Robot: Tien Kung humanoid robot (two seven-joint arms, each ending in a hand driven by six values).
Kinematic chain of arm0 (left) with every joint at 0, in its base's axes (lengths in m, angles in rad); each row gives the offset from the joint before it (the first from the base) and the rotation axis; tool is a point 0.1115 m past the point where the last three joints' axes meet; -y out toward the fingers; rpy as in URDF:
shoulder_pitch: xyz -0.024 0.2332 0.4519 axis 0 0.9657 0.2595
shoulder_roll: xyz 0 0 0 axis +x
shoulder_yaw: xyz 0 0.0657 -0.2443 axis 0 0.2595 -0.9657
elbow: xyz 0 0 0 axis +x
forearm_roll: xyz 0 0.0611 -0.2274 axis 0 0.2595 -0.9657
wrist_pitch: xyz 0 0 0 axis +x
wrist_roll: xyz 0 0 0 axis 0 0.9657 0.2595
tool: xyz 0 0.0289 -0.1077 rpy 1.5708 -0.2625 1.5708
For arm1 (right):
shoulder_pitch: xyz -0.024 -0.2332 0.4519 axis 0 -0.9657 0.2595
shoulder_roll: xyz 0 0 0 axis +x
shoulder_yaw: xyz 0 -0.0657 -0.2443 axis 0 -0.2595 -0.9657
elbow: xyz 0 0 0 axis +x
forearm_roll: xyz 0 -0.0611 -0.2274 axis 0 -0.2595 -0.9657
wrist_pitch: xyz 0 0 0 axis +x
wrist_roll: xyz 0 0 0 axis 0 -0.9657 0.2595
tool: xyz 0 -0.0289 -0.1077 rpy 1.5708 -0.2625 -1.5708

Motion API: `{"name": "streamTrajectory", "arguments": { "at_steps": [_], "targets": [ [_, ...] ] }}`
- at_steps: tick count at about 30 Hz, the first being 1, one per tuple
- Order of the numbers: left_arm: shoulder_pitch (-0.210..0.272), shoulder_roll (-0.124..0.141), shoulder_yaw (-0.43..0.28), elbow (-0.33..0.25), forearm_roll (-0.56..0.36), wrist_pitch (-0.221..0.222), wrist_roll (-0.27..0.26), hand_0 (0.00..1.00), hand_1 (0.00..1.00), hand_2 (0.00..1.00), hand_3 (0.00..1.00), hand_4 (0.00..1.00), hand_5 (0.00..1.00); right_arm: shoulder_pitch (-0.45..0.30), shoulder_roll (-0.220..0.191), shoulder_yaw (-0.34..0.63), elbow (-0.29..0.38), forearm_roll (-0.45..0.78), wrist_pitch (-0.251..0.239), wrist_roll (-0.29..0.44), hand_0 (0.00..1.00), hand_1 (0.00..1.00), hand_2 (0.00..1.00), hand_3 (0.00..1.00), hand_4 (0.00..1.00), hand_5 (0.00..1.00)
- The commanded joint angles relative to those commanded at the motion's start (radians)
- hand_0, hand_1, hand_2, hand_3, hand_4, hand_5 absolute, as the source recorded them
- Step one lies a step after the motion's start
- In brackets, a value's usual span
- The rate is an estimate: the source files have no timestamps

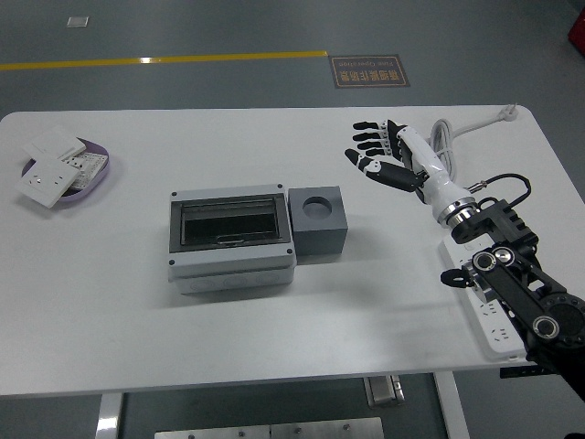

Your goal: Pick up the cylinder from the cube,place it in the box,flap close box

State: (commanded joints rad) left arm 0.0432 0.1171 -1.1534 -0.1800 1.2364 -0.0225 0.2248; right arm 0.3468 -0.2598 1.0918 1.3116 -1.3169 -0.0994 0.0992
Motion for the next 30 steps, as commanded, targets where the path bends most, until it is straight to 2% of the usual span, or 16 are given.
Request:
{"name": "streamTrajectory", "arguments": {
  "at_steps": [12,24,30],
  "targets": [
    [0.011,0.008,-0.008,0.000,0.003,0.000,0.004,0.604,0.584,0.591,0.583,0.639,0.203,-0.096,0.013,0.053,0.034,0.004,-0.014,0.042,0.732,0.677,0.672,0.703,0.785,0.335],
    [0.011,0.021,-0.008,0.000,-0.003,0.000,0.005,0.605,0.585,0.592,0.584,0.642,0.204,-0.109,0.030,0.062,0.039,0.021,-0.004,0.061,0.734,0.680,0.673,0.695,0.783,0.335],
    [0.014,0.016,-0.003,0.000,-0.008,0.000,0.005,0.605,0.586,0.592,0.584,0.643,0.204,-0.116,0.035,0.078,0.041,0.014,-0.007,0.066,0.737,0.681,0.674,0.692,0.778,0.325]
  ]
}}
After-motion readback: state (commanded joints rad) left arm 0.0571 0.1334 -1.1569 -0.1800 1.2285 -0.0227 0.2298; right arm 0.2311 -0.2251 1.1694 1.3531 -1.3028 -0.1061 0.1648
